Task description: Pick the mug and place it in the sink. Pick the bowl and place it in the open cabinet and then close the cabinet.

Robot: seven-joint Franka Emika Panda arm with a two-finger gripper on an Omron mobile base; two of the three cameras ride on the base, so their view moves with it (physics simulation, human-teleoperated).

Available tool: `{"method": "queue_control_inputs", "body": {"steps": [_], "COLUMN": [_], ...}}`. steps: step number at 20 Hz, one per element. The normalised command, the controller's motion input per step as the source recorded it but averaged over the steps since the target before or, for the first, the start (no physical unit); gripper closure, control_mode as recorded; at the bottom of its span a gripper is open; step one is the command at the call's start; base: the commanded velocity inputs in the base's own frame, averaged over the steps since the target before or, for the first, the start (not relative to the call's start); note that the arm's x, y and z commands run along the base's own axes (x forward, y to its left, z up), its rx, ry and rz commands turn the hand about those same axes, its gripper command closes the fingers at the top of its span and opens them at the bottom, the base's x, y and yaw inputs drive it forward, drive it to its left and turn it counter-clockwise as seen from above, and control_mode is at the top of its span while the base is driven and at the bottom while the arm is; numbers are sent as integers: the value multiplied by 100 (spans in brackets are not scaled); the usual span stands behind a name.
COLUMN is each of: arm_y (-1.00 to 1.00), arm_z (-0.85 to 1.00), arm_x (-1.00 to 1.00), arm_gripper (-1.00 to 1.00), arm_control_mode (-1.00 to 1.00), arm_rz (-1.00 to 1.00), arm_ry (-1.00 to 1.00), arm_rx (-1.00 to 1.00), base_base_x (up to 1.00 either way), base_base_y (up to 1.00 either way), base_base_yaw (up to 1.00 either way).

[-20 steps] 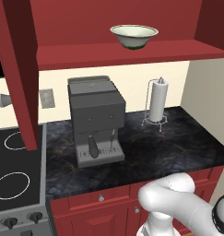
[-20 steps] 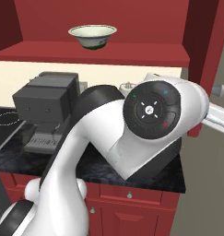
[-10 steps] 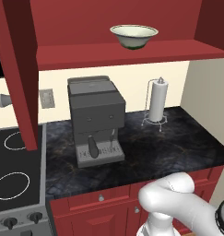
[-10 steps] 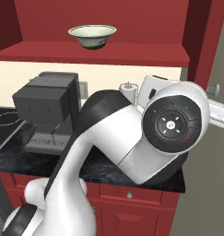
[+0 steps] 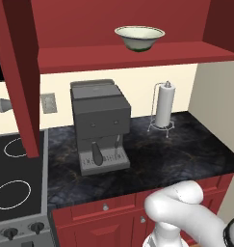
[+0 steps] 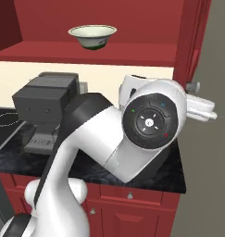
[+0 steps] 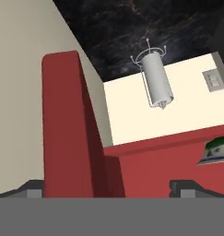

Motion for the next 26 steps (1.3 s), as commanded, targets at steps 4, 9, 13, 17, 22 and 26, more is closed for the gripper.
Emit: {"method": "queue_control_inputs", "body": {"steps": [4, 9, 13, 17, 22, 26], "arm_y": [94, 97, 100, 96, 74, 47], "arm_z": [0, 0, 0, 0, 0, 0], "arm_x": [51, 57, 70, 89, 100, 100], "arm_gripper": [-100, -100, -100, -100, -100, -100], "arm_control_mode": [-100, -100, -100, -100, -100, -100], "arm_rz": [0, 0, 0, 2, 20, 33], "arm_ry": [-2, -4, -8, -4, 0, 12], "arm_rx": [-8, -10, -1, 0, 0, 1], "base_base_x": [0, 0, 0, 0, 0, 0], "base_base_y": [0, 0, 0, 0, 0, 0], "base_base_yaw": [0, 0, 0, 0, 0, 0]}}
